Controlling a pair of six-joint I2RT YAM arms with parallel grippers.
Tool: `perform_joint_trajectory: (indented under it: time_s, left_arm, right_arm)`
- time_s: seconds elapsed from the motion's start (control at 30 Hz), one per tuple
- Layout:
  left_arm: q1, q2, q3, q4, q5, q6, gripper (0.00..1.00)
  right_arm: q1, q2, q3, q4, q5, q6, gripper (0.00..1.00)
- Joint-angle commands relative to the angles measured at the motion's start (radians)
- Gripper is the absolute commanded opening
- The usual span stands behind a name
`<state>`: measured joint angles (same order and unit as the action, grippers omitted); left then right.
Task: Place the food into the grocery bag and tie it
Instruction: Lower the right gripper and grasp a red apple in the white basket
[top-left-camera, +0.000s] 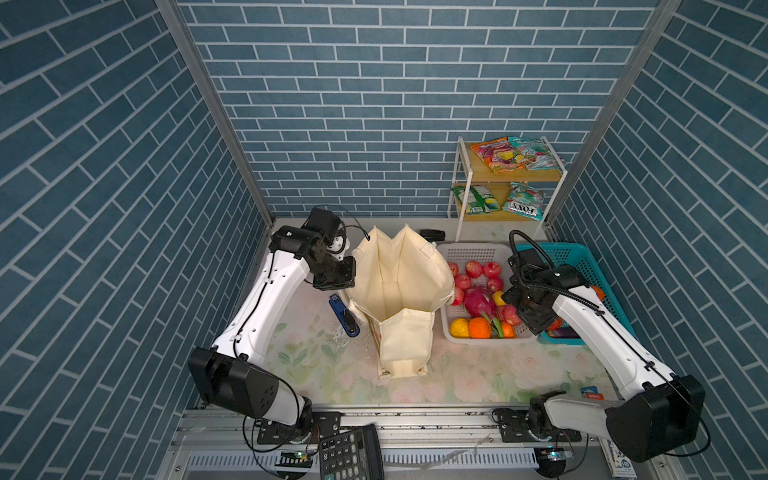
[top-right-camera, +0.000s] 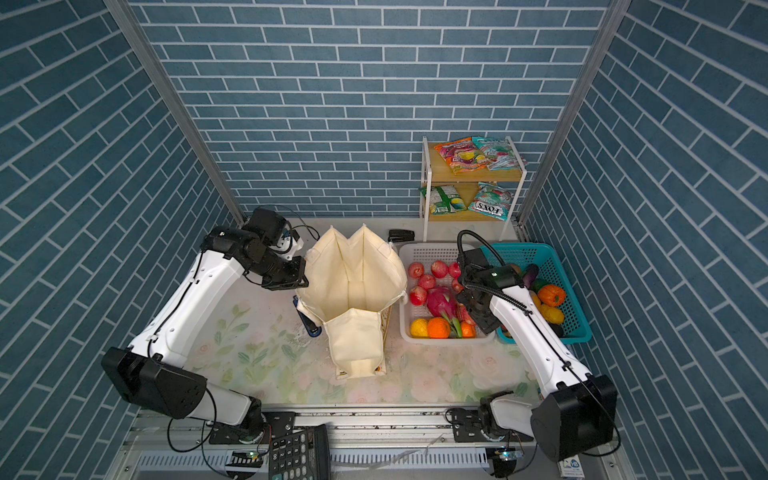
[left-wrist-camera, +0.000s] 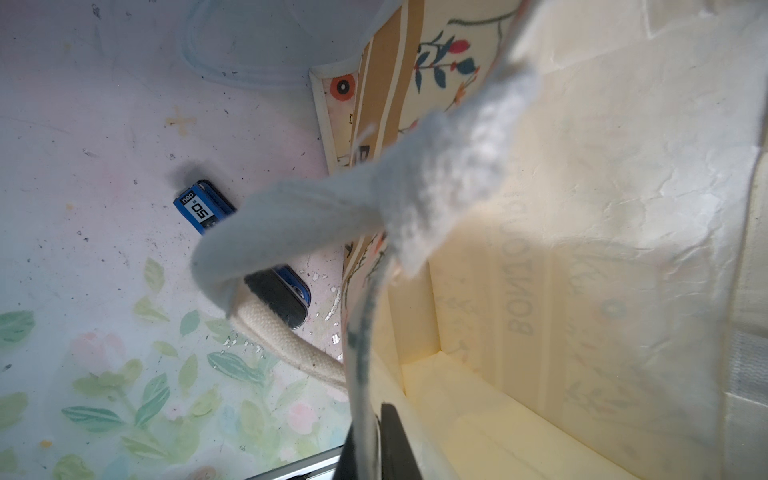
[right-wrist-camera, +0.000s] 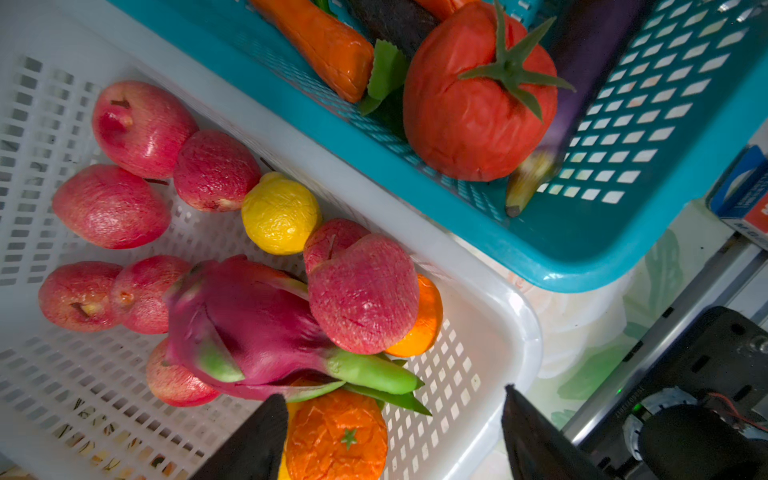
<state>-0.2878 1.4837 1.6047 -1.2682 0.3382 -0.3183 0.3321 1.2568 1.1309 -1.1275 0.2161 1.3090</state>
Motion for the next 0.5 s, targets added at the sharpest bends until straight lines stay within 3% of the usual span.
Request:
perform_joint_trajectory:
  time_s: [0.0, 0.47]
  left_arm:
    - [-0.004, -0.025, -0.010, -0.003, 0.001, 0.025, 0.11]
    - [-0.004, -0.016, 0.023, -0.001, 0.011, 0.031, 0.19]
  right_arm:
    - [-0.009, 0.024, -0.025, 0.032, -0.017, 0.051, 0.81]
    - [-0.026, 0.096, -0.086, 0.138, 0.008, 0.075, 0.79]
